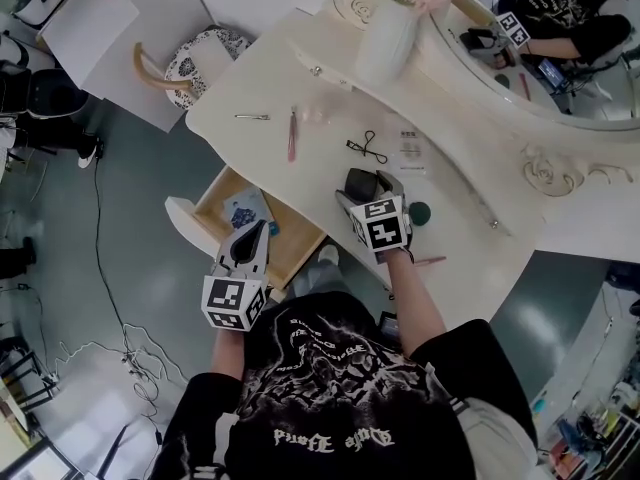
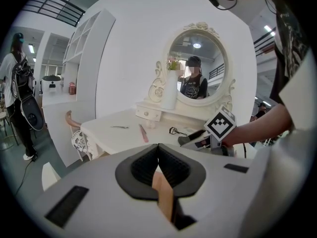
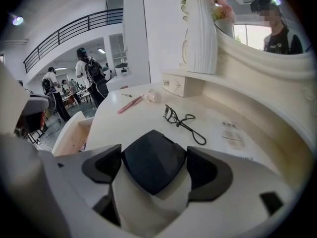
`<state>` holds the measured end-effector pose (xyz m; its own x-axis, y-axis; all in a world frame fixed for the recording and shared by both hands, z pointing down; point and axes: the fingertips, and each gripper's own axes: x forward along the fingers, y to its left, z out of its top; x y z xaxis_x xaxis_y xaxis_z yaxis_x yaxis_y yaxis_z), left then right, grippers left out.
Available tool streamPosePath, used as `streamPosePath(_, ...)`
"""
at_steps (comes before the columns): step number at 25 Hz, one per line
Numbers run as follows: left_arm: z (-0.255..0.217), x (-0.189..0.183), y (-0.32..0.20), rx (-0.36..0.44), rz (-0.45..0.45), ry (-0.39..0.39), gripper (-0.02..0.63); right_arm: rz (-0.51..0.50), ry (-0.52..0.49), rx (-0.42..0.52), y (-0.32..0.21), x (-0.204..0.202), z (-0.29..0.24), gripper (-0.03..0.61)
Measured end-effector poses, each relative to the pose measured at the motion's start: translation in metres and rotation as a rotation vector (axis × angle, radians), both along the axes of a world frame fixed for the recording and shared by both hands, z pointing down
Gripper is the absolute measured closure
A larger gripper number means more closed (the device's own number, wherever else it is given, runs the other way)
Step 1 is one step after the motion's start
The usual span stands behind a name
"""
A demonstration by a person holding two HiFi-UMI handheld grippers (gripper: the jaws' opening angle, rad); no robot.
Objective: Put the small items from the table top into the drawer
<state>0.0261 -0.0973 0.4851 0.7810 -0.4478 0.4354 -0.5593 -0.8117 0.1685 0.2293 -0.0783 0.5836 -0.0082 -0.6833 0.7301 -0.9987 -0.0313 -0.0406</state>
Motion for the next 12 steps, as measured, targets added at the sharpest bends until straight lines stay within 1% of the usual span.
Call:
streamPosePath(5, -0.001, -0.012, -0.003, -0.007, -0.028, 0.009, 0.598, 0.016, 0.000, -0.010, 0.000, 0.002, -0.001, 0.173)
streamPosePath(12, -0.001, -0.024, -0.006, -0.009, -0.051, 0.018, 0.598, 0.038, 0.001, 0.009, 0.002, 0.002, -0.002, 0.181)
